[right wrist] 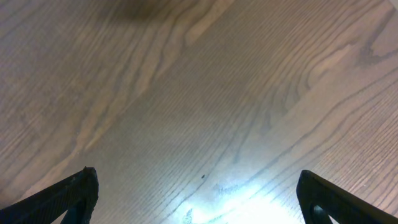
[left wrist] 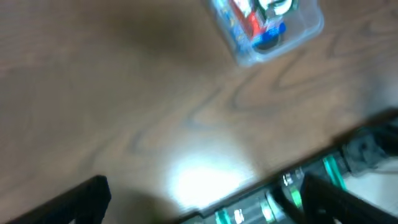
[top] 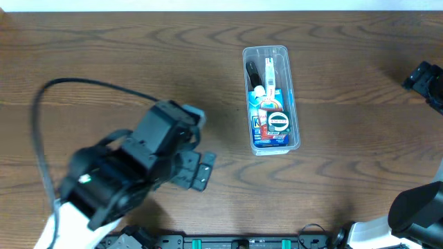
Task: Pack container
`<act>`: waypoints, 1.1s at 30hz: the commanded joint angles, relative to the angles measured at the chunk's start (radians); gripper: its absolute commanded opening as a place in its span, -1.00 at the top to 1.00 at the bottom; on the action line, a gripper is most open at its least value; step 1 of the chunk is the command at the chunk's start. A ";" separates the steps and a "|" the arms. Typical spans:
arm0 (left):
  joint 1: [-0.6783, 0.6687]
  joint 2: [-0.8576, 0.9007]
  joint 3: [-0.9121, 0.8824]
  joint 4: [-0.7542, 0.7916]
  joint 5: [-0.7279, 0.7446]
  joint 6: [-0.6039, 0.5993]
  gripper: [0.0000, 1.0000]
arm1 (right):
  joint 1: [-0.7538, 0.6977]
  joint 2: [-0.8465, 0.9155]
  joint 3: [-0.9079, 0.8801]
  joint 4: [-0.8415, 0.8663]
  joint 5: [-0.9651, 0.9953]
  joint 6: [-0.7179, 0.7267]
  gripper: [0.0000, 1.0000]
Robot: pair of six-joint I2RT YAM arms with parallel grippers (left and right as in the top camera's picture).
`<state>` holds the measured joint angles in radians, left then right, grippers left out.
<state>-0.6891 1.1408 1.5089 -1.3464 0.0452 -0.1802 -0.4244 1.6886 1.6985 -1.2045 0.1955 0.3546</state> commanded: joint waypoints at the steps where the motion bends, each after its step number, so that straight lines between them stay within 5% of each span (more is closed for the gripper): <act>1: 0.003 -0.091 -0.168 0.124 0.000 0.129 -0.96 | -0.006 -0.008 0.001 0.000 0.010 -0.008 -0.99; 15: 0.367 -0.774 -1.130 0.999 0.132 0.210 -0.96 | -0.007 -0.008 0.001 0.000 0.010 -0.008 -0.99; 21: 0.485 -0.972 -1.293 1.150 0.150 0.210 -0.96 | -0.007 -0.008 0.001 0.000 0.010 -0.008 -0.99; 33: 0.583 -1.094 -1.405 1.294 0.149 0.214 -0.96 | -0.007 -0.008 0.001 0.000 0.010 -0.008 -0.98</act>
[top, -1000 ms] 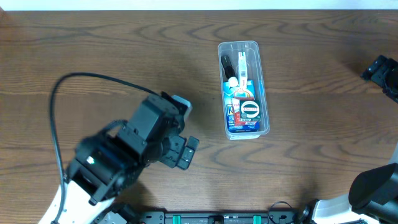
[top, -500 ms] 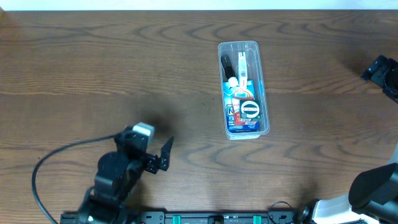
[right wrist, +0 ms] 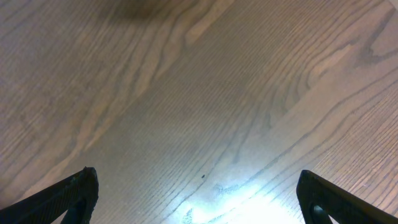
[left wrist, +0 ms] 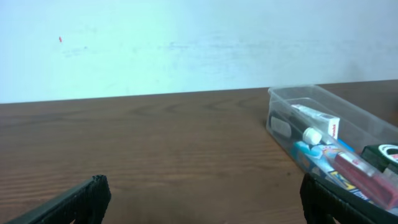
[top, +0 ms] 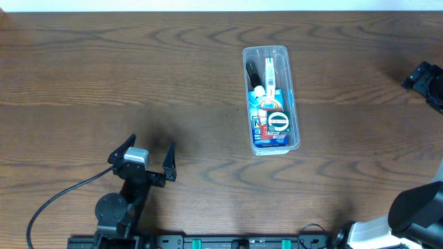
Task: Pack container
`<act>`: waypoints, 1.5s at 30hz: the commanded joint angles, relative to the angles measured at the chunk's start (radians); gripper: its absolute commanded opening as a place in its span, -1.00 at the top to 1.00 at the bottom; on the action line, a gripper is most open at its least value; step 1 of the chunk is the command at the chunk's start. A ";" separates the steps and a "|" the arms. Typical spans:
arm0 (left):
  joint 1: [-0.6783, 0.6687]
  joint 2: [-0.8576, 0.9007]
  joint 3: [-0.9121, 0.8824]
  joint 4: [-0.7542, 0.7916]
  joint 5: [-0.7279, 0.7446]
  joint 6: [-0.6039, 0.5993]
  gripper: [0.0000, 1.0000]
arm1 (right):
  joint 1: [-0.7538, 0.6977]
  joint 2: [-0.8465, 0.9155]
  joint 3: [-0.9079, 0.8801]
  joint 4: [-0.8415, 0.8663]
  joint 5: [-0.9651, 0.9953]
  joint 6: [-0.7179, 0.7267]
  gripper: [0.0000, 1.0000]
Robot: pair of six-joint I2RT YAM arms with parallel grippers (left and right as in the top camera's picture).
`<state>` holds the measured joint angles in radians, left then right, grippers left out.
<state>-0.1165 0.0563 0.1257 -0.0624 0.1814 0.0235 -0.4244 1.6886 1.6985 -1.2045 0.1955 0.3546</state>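
Note:
A clear plastic container (top: 271,99) lies on the wooden table, right of centre. It holds a white tube, a black item, a blue pack, a red tube and a round black-and-white tin (top: 278,122). My left gripper (top: 149,146) is open and empty near the front left edge, well left of the container. In the left wrist view the container (left wrist: 329,140) lies ahead on the right, beyond the left gripper (left wrist: 205,202). The right gripper (right wrist: 199,199) is open over bare wood; in the overhead view it (top: 423,77) shows at the far right edge.
The wooden table (top: 138,69) stretches behind and left of the container. A white wall (left wrist: 186,43) bounds its far side. The left arm's cable (top: 62,194) curls at the front left. Part of the right arm (top: 415,207) stands at the front right corner.
The left arm was stretched over the mid-left table with its gripper facing down. Now it is folded back at the front edge, gripper level and facing the container. The right arm has not moved.

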 commanded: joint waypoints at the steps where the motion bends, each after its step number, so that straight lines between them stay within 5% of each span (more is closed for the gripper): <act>1: 0.011 -0.010 -0.026 0.014 0.013 0.010 -0.96 | -0.007 -0.008 0.001 0.000 0.011 -0.008 -0.99; 23: 0.076 -0.055 -0.121 0.131 0.010 0.025 -0.96 | -0.007 -0.008 0.001 0.000 0.010 -0.008 -0.98; 45: 0.082 -0.052 -0.122 0.010 0.010 0.025 -0.96 | -0.007 -0.008 0.001 0.000 0.010 -0.008 -0.99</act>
